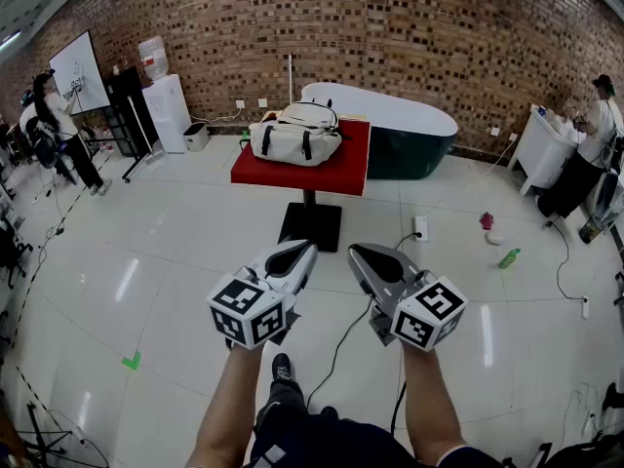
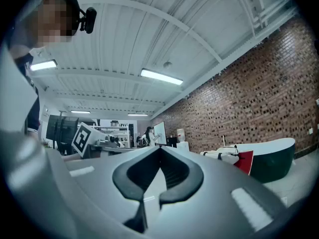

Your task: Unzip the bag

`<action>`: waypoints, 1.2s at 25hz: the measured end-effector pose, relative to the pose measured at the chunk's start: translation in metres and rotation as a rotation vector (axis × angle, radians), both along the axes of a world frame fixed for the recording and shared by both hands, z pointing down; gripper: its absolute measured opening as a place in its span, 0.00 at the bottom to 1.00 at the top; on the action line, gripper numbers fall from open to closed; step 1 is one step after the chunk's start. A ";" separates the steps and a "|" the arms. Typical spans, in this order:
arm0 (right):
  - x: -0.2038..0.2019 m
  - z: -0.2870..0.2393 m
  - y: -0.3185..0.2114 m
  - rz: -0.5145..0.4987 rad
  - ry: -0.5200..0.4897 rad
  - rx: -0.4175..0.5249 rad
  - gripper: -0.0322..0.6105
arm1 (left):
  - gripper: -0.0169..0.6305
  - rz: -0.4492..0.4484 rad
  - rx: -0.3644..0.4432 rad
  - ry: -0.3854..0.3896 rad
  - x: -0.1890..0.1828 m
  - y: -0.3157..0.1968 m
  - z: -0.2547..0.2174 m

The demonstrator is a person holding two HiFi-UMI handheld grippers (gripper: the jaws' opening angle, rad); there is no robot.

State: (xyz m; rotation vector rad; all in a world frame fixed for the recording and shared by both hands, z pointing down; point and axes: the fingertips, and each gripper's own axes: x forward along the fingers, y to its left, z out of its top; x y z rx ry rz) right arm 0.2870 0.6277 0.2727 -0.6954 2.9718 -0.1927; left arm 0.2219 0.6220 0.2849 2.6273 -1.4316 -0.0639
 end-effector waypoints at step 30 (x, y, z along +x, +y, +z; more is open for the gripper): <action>-0.212 0.008 -0.362 0.088 0.098 -0.023 0.06 | 0.02 0.060 -0.072 0.081 -0.209 -0.363 0.047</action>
